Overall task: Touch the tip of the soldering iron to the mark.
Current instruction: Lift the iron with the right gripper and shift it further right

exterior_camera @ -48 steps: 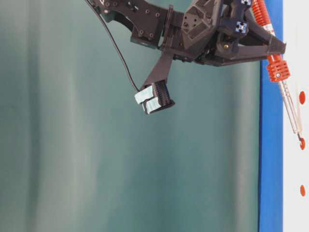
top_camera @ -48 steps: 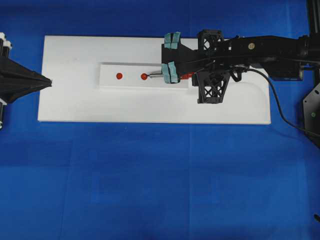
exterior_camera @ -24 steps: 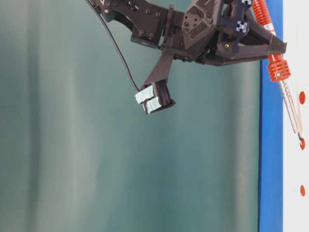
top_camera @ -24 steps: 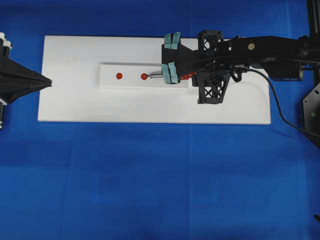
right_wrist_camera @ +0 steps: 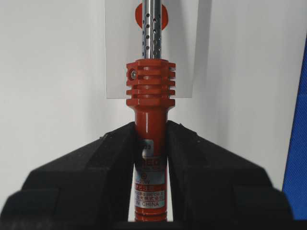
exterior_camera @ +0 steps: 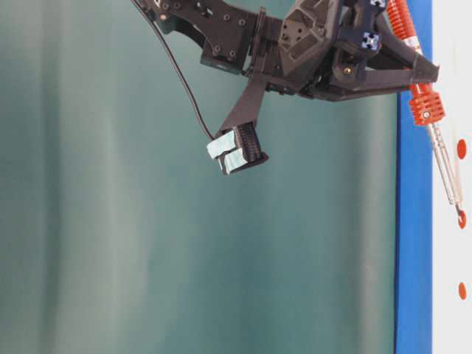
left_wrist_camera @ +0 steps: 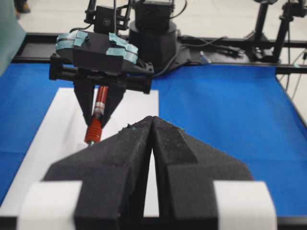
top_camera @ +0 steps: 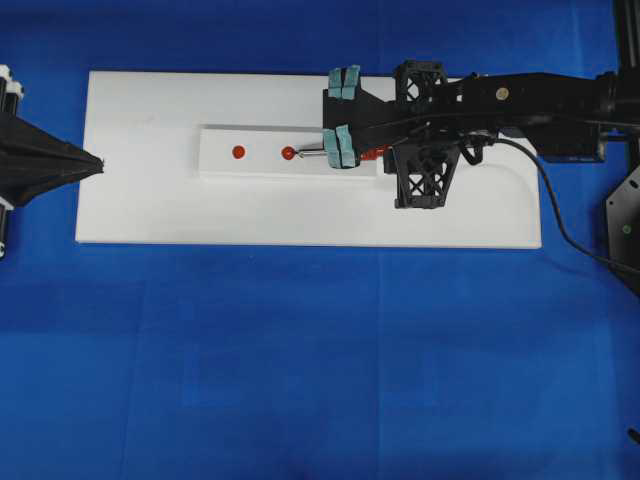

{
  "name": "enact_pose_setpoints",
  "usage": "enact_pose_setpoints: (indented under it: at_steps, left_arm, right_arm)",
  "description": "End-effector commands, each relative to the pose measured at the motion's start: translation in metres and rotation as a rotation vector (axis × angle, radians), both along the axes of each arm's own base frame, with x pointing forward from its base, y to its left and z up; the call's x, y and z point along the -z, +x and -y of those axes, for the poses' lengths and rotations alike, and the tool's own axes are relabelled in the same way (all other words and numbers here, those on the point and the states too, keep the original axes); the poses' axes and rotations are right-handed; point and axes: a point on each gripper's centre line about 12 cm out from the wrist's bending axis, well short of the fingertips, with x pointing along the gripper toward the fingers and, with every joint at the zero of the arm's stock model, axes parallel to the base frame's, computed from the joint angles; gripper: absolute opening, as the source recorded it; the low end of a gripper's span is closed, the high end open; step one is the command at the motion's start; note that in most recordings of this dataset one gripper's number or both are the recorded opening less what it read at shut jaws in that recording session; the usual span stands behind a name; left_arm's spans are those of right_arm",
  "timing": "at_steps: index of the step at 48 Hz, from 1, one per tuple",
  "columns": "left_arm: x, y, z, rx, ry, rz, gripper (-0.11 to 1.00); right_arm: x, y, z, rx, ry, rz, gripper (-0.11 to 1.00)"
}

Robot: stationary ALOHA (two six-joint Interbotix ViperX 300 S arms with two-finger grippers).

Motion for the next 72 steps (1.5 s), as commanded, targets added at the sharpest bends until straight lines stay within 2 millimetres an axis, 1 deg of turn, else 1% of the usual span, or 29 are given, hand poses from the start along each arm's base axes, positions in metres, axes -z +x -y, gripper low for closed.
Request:
enact_pose_setpoints:
  at_steps: [1, 5, 10, 23, 27, 30, 43, 52, 58, 72]
  left_arm:
    - [-0.006, 0.001, 0.0, -0.002, 0.0, 0.021, 0.0]
    - [-0.007, 0.001, 0.0, -0.001, 0.001, 0.023, 0.0]
    - [-0.007, 0.001, 0.0, -0.002, 0.0, 0.025, 0.0]
    - [-0.009, 0.0, 0.0, -0.001, 0.001, 0.031, 0.0]
    - [-0.009, 0.0, 0.0, -0.002, 0.0, 0.031, 0.0]
    - [-0.009, 0.0, 0.0, -0.001, 0.001, 0.031, 0.0]
    - [-0.008, 0.0, 0.0, -0.001, 0.001, 0.029, 0.0]
    - [-0.008, 0.0, 0.0, -0.002, 0.0, 0.028, 0.0]
    - [-0.007, 0.0, 0.0, -0.001, 0.001, 0.023, 0.0]
    - [-0.007, 0.0, 0.0, -0.001, 0.001, 0.023, 0.0]
  right_arm:
    - [-0.018, 0.005, 0.0, -0.001, -0.009, 0.051, 0.06]
    - [-0.029, 0.004, 0.001, -0.003, -0.017, 0.064, 0.06]
    - [-0.049, 0.003, 0.001, 0.002, -0.025, 0.077, 0.06]
    - [-0.107, -0.007, 0.004, 0.015, -0.061, 0.105, 0.06]
    - [-0.12, -0.01, 0.004, 0.018, -0.076, 0.114, 0.06]
    - [-0.125, -0.012, 0.005, 0.019, -0.082, 0.119, 0.06]
    - [-0.125, -0.012, 0.004, 0.015, -0.082, 0.114, 0.06]
    - [-0.121, -0.019, 0.003, 0.018, -0.081, 0.102, 0.06]
    - [-0.119, -0.03, 0.001, 0.019, -0.079, 0.096, 0.06]
    - [-0.116, -0.065, -0.006, 0.022, -0.071, 0.09, 0.06]
